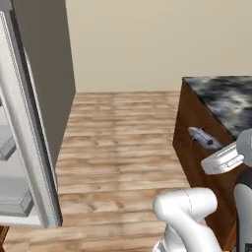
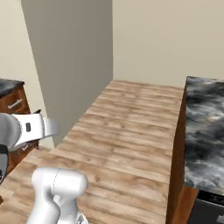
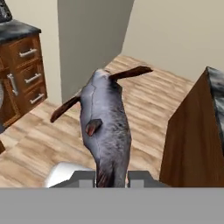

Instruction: Take the cheese, fish, and squash from the fridge and place them on the plate on the dining counter to create an appetizer plate.

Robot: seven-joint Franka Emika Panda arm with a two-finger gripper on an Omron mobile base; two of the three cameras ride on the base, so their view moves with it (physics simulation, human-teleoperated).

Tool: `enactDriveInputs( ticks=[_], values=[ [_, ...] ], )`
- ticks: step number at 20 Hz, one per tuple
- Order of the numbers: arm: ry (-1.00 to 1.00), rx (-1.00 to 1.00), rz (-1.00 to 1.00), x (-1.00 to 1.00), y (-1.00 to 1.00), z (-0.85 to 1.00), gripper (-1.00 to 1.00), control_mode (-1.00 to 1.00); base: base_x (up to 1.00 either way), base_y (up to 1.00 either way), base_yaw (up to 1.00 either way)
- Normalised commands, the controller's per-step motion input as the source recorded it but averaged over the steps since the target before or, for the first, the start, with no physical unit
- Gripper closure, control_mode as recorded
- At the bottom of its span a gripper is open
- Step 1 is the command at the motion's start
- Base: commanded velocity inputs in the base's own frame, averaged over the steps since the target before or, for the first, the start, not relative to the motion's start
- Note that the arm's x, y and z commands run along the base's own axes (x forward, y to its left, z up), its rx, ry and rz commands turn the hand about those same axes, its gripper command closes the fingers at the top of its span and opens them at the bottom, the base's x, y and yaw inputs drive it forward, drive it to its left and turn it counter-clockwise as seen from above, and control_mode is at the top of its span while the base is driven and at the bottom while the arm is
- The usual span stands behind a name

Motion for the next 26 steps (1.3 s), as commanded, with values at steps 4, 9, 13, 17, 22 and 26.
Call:
enactDriveInputs(
  ticks=[4, 9, 13, 17, 22, 26],
  values=[
    [0.0, 0.0, 0.0, 0.0, 0.0, 0.0, 1.0, 1.0, 1.0, 0.16, -0.53],
    [0.0, 0.0, 0.0, 0.0, 0.0, 0.0, 1.0, 1.0, 1.0, 0.51, -0.37],
    [0.0, 0.0, 0.0, 0.0, 0.0, 0.0, 1.0, 1.0, 1.0, 0.79, -0.19],
    [0.0, 0.0, 0.0, 0.0, 0.0, 0.0, 1.0, 1.0, 1.0, 0.61, -0.01],
    [0.0, 0.0, 0.0, 0.0, 0.0, 0.0, 1.0, 1.0, 1.0, 0.32, 0.0],
    [0.0, 0.0, 0.0, 0.0, 0.0, 0.0, 1.0, 1.0, 1.0, 0.18, -0.01]
  ],
)
